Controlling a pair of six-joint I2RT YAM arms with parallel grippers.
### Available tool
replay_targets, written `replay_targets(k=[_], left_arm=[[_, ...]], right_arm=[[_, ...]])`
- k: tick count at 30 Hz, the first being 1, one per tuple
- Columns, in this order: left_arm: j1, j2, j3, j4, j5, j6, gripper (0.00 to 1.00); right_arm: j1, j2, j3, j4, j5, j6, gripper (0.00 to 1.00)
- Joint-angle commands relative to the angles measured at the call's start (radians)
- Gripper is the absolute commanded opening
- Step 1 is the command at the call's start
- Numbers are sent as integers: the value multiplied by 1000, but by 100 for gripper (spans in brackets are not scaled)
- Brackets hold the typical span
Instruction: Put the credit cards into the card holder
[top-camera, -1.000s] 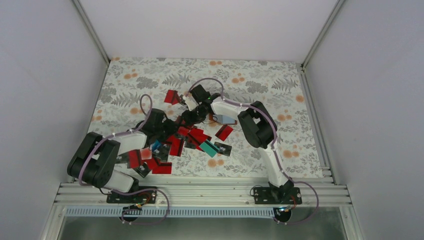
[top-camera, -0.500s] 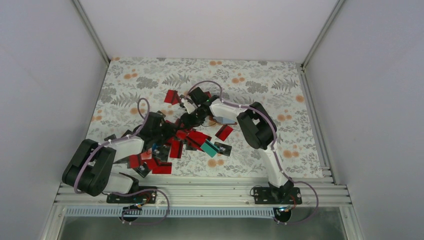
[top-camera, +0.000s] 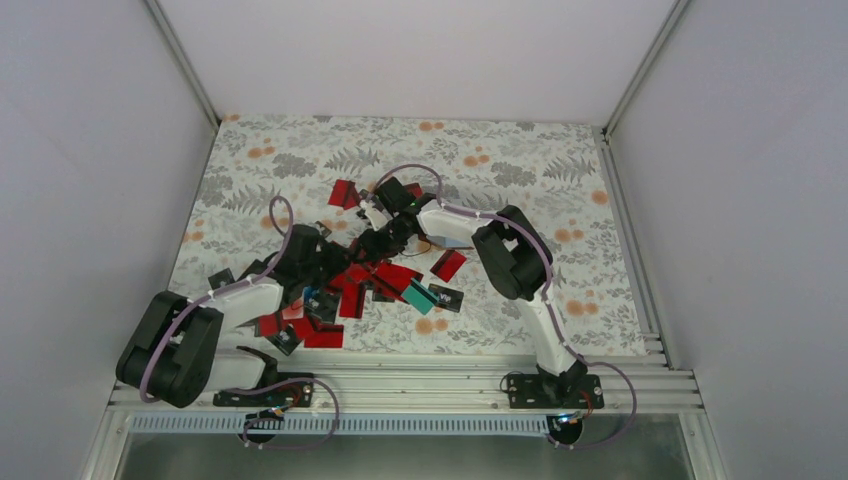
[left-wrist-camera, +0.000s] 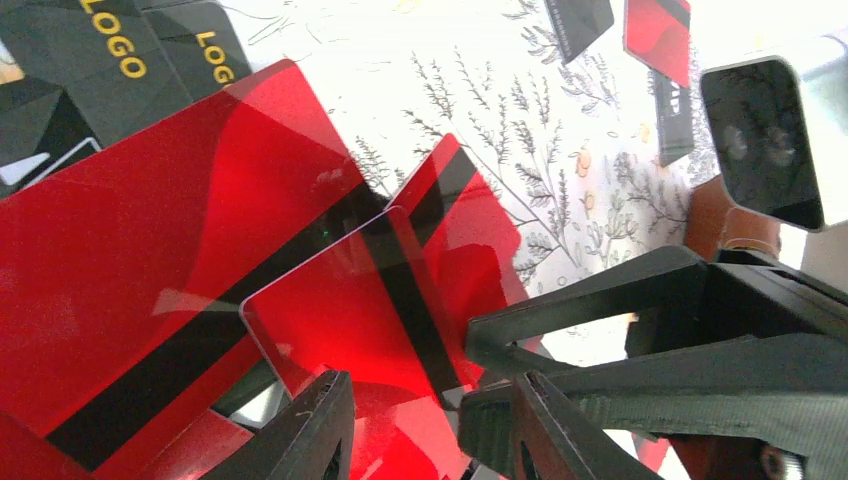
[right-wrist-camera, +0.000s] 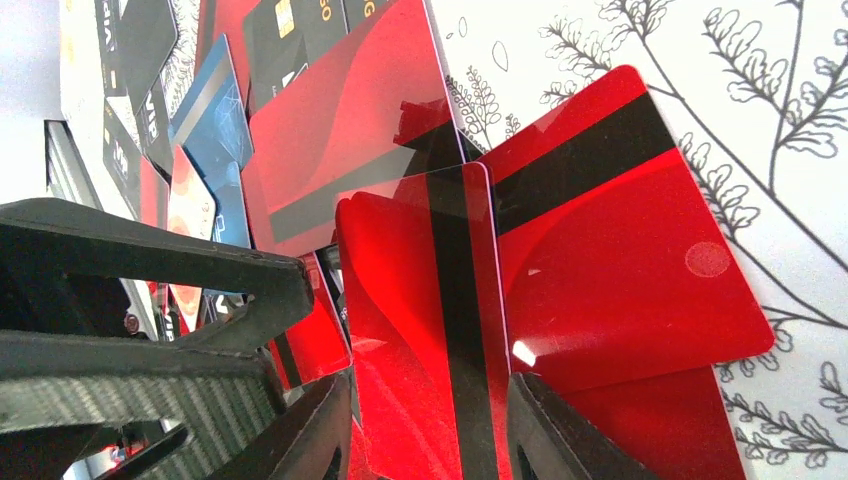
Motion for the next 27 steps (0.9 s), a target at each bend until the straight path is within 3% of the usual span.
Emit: replay_targets(k=[1,15,22,27], left_arm=[[-6,-11,0,92,32,13,41],[-6,-33,11,114,78,34,38],[-8,-61,109,-288,-55,69,39],[-8,-56,118,-424,-71,125,51]], right_arm=[[61,1,-33,-46,-49,15,42],[60,-23,-74,-14,-36,75,39],[58,-41,-91,-13,-15,75,39],[56,-33,-93,-12,-8,73,39]])
